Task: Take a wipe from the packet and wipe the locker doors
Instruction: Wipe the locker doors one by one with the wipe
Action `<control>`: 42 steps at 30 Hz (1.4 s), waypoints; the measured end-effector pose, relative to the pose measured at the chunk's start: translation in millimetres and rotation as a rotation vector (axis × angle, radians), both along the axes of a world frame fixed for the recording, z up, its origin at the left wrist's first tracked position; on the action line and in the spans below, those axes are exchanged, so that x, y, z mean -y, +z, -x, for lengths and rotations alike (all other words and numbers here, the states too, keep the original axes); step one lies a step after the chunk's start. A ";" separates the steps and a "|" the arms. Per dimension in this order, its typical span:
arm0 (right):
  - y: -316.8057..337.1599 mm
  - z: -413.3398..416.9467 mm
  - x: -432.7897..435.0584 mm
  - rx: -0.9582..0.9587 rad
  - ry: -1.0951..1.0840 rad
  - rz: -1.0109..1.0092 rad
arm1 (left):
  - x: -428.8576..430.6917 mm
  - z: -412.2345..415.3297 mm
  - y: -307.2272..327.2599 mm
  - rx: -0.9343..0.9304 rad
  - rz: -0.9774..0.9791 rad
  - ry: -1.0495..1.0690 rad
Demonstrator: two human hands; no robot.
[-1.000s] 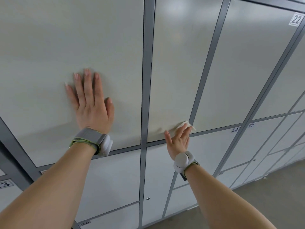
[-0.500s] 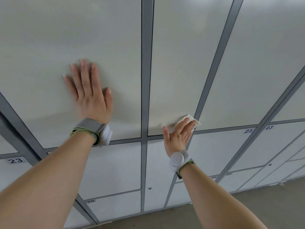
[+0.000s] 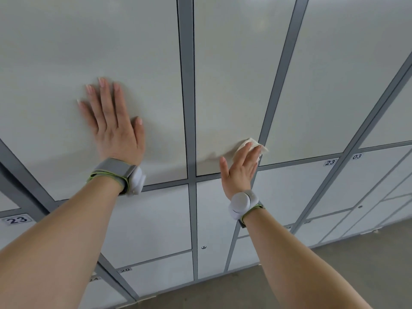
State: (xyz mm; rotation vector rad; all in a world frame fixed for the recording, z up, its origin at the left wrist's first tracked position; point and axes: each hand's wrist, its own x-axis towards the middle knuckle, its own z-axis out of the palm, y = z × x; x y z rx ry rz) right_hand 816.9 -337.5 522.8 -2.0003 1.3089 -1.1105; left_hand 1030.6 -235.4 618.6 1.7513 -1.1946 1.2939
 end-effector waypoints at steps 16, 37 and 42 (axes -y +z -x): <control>-2.2 -34.8 -28.4 0.096 -0.053 -0.067 | -10.2 -5.8 -3.3 0.041 -0.068 -0.117; -36.0 -29.0 -43.3 -0.105 0.053 -0.115 | -11.1 -8.6 -9.2 0.070 -0.096 -0.087; -39.3 -30.7 -47.2 -0.095 0.040 -0.232 | -12.7 -8.1 -9.5 0.059 -0.105 -0.109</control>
